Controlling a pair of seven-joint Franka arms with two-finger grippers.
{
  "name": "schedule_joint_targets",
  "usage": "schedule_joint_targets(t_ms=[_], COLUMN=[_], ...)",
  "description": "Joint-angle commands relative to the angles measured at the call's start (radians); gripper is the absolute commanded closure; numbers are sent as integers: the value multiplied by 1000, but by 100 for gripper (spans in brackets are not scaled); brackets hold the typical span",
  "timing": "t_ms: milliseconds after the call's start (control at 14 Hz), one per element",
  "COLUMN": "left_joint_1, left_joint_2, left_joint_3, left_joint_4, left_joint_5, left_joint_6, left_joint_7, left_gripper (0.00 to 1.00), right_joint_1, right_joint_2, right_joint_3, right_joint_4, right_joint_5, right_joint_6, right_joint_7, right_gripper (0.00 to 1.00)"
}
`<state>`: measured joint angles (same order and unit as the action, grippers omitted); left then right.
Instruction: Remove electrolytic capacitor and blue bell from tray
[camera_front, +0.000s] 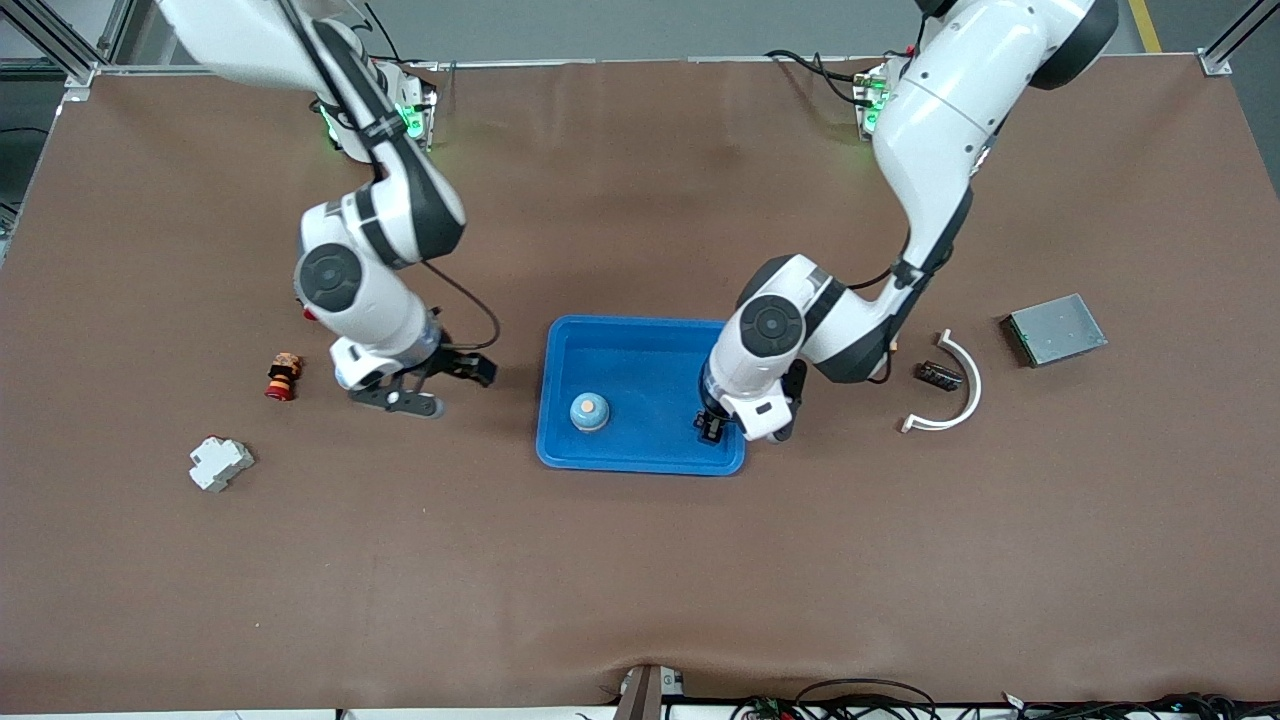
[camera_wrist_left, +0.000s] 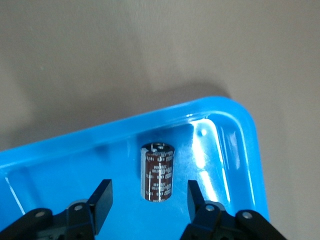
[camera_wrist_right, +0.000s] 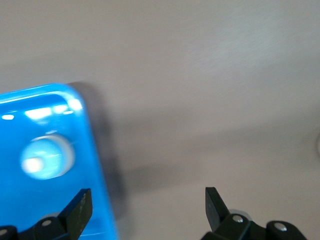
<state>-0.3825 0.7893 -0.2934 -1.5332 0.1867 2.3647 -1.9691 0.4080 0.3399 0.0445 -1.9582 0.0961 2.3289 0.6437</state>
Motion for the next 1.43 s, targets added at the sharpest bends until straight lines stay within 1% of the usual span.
schedule_joint_targets(t_ms=[0,143,214,286,357,429,500,571,643,929,1000,1143,1357], left_joint_1=[-12,-12,-12,-13,-12,-12,-10,-9,-7,31,46,118,189], left_joint_2=[41,53,59,61,62,59,53,42,19,-79,-103,-162,-220], left_joint_3=[23,26,26,26,26,26,26,28,28,26,26,13,14], left_joint_4=[42,44,44,42,44,44,44,47,51,73,90,104,100], left_joint_5=[7,7,7,7,7,7,8,14,32,57,50,40,34], left_joint_6=[2,7,28,36,36,36,36,36,27,-25,-69,-186,-268], left_joint_7=[-4,-2,-1,-1,3,4,6,4,4,39,80,209,370], left_gripper=[36,40,44,53,70,93,100,100,100,100,100,100,100], right_joint_1=[66,104,118,127,135,150,161,163,169,176,180,189,195], right_joint_2=[86,158,192,227,270,306,338,365,386,451,470,493,508], right_joint_3=[-11,-12,-14,-14,-15,-18,-18,-17,-17,-18,-20,-18,-18], right_joint_4=[117,204,244,287,344,393,439,478,496,535,545,553,555], right_joint_5=[8,1,-1,-3,-4,-16,-45,-71,-78,-81,-88,-125,-130], right_joint_6=[-20,-22,-25,-39,-60,-80,-100,-109,-111,-100,-97,-94,-76], right_joint_7=[126,210,233,247,263,290,325,347,361,376,384,422,432], right_gripper=[0,0,0,0,0,0,0,0,0,0,0,0,0])
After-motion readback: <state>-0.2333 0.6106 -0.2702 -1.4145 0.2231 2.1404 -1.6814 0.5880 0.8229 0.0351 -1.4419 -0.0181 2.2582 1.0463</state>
